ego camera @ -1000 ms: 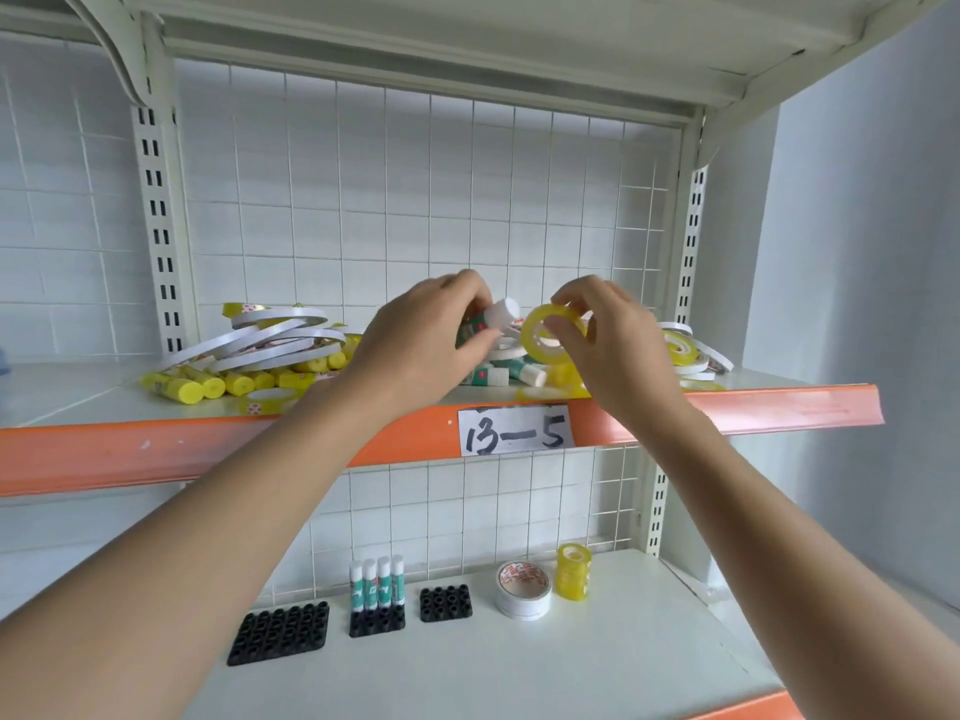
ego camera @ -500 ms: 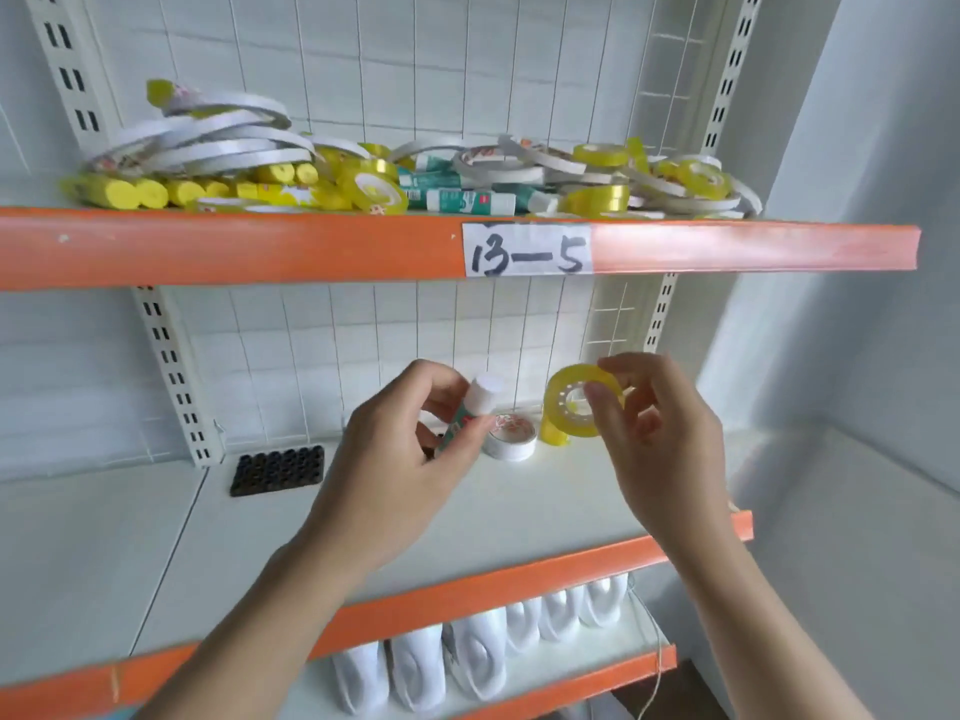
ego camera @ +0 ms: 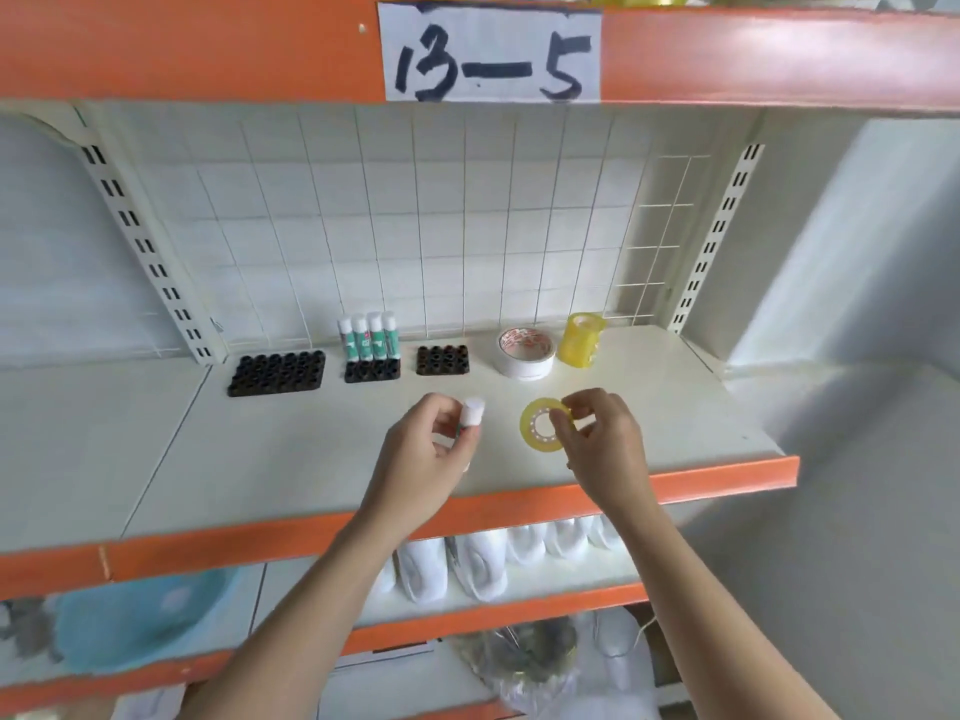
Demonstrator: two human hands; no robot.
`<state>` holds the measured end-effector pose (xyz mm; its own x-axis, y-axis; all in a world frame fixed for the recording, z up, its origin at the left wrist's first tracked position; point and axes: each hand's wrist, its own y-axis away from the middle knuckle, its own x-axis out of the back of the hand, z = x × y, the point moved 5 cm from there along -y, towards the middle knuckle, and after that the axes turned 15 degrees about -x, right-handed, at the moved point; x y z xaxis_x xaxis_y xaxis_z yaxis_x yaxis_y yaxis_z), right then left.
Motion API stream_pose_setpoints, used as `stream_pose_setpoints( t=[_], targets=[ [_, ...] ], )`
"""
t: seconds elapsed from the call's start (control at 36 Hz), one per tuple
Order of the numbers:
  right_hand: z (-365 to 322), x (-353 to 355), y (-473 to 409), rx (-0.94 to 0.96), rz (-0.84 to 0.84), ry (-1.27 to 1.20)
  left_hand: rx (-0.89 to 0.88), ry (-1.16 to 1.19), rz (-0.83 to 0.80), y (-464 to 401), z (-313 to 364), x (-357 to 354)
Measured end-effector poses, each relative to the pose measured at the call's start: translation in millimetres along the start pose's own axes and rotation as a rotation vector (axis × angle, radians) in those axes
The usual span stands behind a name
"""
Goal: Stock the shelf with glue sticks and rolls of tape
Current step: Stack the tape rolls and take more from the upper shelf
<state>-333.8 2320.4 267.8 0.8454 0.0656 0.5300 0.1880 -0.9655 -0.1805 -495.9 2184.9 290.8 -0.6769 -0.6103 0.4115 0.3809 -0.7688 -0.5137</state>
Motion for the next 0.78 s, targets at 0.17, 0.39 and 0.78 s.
stream_pose_setpoints(
  t=[0.17, 0.39, 0.78],
  targets=[
    [31.9, -31.9, -26.2, -0.083, -0.151, 0.115, 0.073, -0.018, 0.027, -3.6, -21.1, -19.2],
    [50.2, -51.5, -41.6, -0.177, -0.189, 0.202, 0.179, -0.066, 0.02, -10.8, -50.6, -36.1],
    [-2.0, -94.9, 22.8, 0.085, -0.384, 0.15, 0.46, 0.376, 0.153, -13.8, -82.9, -22.8]
  ],
)
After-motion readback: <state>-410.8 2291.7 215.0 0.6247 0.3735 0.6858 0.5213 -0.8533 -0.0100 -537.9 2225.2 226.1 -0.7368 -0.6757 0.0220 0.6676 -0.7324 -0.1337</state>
